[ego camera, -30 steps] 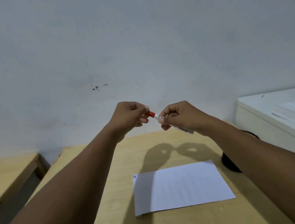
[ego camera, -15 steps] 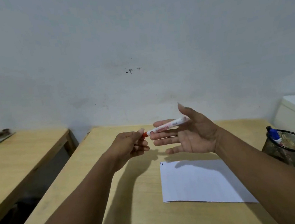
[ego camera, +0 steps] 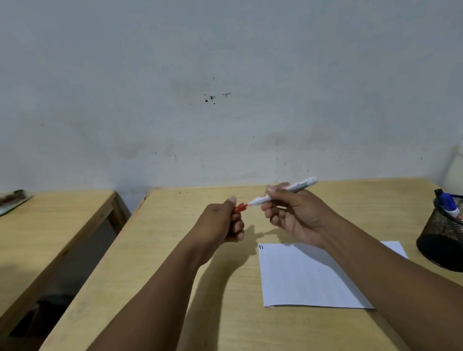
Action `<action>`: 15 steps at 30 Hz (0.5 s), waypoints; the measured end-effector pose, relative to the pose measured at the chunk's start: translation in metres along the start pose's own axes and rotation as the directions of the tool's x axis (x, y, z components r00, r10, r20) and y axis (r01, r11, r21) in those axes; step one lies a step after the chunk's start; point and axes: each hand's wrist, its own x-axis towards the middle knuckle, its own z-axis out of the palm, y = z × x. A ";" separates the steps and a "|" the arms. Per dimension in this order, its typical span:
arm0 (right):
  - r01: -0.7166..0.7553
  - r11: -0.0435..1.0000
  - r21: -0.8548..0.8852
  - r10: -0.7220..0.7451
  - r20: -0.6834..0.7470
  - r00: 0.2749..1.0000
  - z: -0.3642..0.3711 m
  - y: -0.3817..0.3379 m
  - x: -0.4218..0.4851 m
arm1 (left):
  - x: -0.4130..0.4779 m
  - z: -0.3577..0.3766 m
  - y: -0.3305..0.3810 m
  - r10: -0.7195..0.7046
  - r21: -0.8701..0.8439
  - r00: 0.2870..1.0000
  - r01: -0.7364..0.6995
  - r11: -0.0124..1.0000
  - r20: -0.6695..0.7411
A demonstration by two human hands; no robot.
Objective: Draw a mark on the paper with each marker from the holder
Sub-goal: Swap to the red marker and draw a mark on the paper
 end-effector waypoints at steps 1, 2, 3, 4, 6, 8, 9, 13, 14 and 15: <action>0.016 1.000 0.014 -0.016 0.000 1.000 -0.005 -0.006 -0.001 | -0.001 -0.006 -0.002 -0.011 -0.017 1.000 0.011 1.000 -0.016; 0.028 1.000 0.005 -0.028 -0.013 1.000 -0.011 -0.012 -0.004 | -0.002 -0.013 -0.004 0.002 0.024 1.000 -0.001 1.000 -0.029; 0.034 0.999 -0.032 -0.035 -0.026 0.999 -0.017 -0.017 -0.007 | -0.002 -0.020 -0.009 0.042 0.137 0.998 -0.037 0.990 -0.036; 0.036 0.996 -0.083 -0.038 -0.031 0.999 -0.022 -0.021 -0.010 | -0.003 -0.026 -0.013 0.091 0.304 0.995 -0.077 0.949 -0.030; 0.027 0.980 -0.197 -0.032 -0.027 0.999 -0.029 -0.021 -0.014 | -0.003 -0.030 -0.020 0.138 0.633 0.990 -0.112 0.766 0.008; 0.031 0.953 -0.303 -0.051 -0.057 0.997 -0.031 -0.010 -0.015 | -0.001 -0.027 -0.024 0.129 0.793 0.990 -0.130 0.596 0.065; 0.046 0.942 -0.333 -0.078 -0.083 0.993 -0.032 -0.002 -0.014 | 0.000 -0.024 -0.025 0.123 0.835 0.988 -0.144 0.531 0.092; 0.102 0.912 -0.398 -0.184 -0.174 0.968 -0.035 0.032 -0.011 | 0.002 -0.009 -0.027 0.123 0.922 0.984 -0.163 0.351 0.127; 0.102 0.905 -0.413 -0.192 -0.183 0.964 -0.036 0.037 -0.011 | 0.003 -0.005 -0.027 0.123 0.925 0.983 -0.171 0.341 0.136; 0.102 0.899 -0.426 -0.198 -0.189 0.962 -0.035 0.042 -0.011 | 0.005 -0.002 -0.027 0.119 0.924 0.981 -0.182 0.335 0.151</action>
